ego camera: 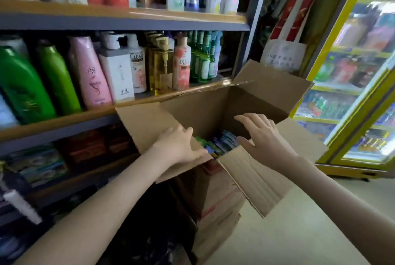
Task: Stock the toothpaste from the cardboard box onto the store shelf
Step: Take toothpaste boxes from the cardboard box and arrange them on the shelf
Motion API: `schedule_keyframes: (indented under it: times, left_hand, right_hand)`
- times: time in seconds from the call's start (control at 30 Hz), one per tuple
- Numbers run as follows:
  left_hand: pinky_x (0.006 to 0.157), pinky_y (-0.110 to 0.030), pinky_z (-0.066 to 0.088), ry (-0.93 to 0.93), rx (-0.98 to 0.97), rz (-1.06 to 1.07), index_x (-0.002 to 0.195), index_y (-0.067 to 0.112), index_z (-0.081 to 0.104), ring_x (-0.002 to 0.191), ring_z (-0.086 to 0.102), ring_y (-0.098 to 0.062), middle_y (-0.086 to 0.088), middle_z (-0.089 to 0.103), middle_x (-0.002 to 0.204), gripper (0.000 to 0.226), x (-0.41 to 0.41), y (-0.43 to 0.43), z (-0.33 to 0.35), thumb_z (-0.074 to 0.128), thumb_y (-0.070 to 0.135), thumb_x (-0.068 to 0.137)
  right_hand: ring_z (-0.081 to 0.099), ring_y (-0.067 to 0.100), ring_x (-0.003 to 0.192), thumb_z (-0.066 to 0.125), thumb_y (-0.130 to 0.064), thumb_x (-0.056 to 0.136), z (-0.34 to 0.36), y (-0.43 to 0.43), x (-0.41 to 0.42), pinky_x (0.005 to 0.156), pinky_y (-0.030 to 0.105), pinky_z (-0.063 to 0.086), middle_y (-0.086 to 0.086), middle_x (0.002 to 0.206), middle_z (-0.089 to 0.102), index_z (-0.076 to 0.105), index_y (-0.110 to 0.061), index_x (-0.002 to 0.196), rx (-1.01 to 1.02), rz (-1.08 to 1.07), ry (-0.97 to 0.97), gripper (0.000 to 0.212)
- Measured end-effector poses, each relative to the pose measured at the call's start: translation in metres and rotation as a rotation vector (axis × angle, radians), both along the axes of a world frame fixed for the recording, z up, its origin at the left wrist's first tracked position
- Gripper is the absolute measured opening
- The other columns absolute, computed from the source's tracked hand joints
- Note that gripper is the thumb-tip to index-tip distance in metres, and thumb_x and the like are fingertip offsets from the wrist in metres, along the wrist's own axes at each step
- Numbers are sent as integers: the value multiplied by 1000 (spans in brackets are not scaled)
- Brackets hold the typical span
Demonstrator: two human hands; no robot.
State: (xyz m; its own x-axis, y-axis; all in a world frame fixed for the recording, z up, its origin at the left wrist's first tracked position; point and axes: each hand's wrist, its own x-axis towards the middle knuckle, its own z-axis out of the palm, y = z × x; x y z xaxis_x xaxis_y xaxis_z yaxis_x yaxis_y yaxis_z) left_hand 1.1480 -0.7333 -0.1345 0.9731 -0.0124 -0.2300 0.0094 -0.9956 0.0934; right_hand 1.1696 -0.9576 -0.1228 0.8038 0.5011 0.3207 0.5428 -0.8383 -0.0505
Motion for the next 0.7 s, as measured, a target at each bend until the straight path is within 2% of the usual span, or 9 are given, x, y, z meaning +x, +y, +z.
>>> schedule_keyframes:
  times: [0.1,0.27,0.4,0.6,0.7]
  left_hand:
    - [110,-44,28,18,99,5,154,23,15,144,20,-33,-10,13,160,90,45,-13,-1,37,77,85]
    - [118,-53,8,-54,132,56,154,31,-3,148,3,-35,-7,-15,161,93,113,-25,-14,42,74,86]
    - [117,-56,0,-175,150,149,153,33,-7,147,-9,-35,-4,-27,158,91,153,-22,-32,47,65,88]
    - [118,-55,0,-200,291,269,155,29,-3,147,-16,-33,-4,-28,157,90,175,-4,-50,54,54,90]
    - [117,-56,0,-170,366,296,155,31,-1,146,-18,-33,-5,-28,157,91,176,8,-53,56,55,88]
  right_hand:
    - [32,21,132,53,-30,96,3,-12,53,107,33,25,1,142,40,35,-18,145,-44,44,22,54]
    - [29,19,134,51,-35,96,-5,-20,138,109,34,27,-1,147,33,25,-22,149,-103,158,80,60]
    - [28,21,133,51,-33,97,-18,-16,202,108,34,27,2,148,31,21,-18,150,-165,336,83,63]
    - [29,27,132,51,-29,96,-52,13,274,107,37,29,8,148,28,14,-12,151,-305,570,136,68]
    - [29,28,133,52,-24,95,-75,35,294,106,38,29,10,150,26,11,-11,151,-353,649,179,71]
